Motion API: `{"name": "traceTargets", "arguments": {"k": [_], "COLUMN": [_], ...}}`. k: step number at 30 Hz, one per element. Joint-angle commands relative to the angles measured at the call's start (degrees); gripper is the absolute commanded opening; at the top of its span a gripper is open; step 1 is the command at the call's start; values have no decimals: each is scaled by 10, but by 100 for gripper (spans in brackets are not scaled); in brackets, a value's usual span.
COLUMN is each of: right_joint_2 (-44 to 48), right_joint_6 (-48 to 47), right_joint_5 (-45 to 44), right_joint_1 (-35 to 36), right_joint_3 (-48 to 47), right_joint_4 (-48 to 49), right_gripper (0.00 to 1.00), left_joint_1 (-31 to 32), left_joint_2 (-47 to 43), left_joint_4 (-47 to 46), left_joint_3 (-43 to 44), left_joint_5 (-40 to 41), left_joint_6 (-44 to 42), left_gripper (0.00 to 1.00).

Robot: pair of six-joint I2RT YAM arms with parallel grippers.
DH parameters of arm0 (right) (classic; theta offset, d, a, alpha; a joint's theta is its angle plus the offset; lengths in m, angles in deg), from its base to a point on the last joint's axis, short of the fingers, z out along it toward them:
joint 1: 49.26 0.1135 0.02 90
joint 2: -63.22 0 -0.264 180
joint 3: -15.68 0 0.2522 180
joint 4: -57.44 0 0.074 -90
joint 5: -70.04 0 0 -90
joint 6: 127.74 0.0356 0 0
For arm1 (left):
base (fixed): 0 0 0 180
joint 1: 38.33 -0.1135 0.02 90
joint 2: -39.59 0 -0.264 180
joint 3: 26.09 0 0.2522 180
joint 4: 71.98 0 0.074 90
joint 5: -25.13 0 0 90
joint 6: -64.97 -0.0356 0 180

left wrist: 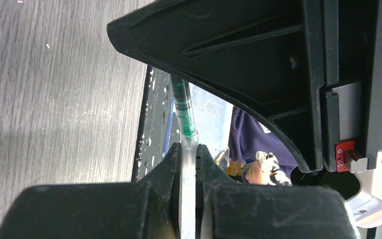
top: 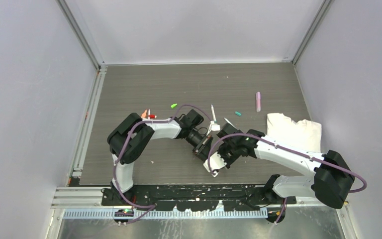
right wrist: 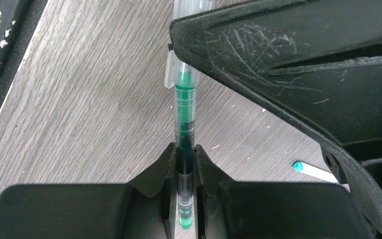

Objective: Insert the pens into the pen caps
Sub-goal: Insert the pen cap onto the pen.

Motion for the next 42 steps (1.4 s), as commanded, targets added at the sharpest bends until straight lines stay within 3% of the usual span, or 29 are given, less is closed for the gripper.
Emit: {"name": "traceTargets", "arguments": {"k": [1,13,30,36,42], "right_joint_2": [3,0,-2,0,-5], "right_joint_6": [-8,-7,7,12,25], "right_joint_5": [13,13,17,38,66], "right_joint_1": [6,10,13,14,13], "right_joint_3": [2,1,-4,-8,-16], "right_joint_4": [2,0,2,-6,-15], "right_gripper": [1,1,1,1,1], "left_joint_1": [3,3,2,1,-6], "left_joint_2": [8,10,10,27,28], "left_joint_4": [9,16,-59,-97,-201], "left_joint_3": [24,38,25,24,6], "left_joint_5": [-12,-8,17,31,33], "left_joint_6": [-15,-11,79,118,193], "left_gripper": [1,1,1,1,1]}}
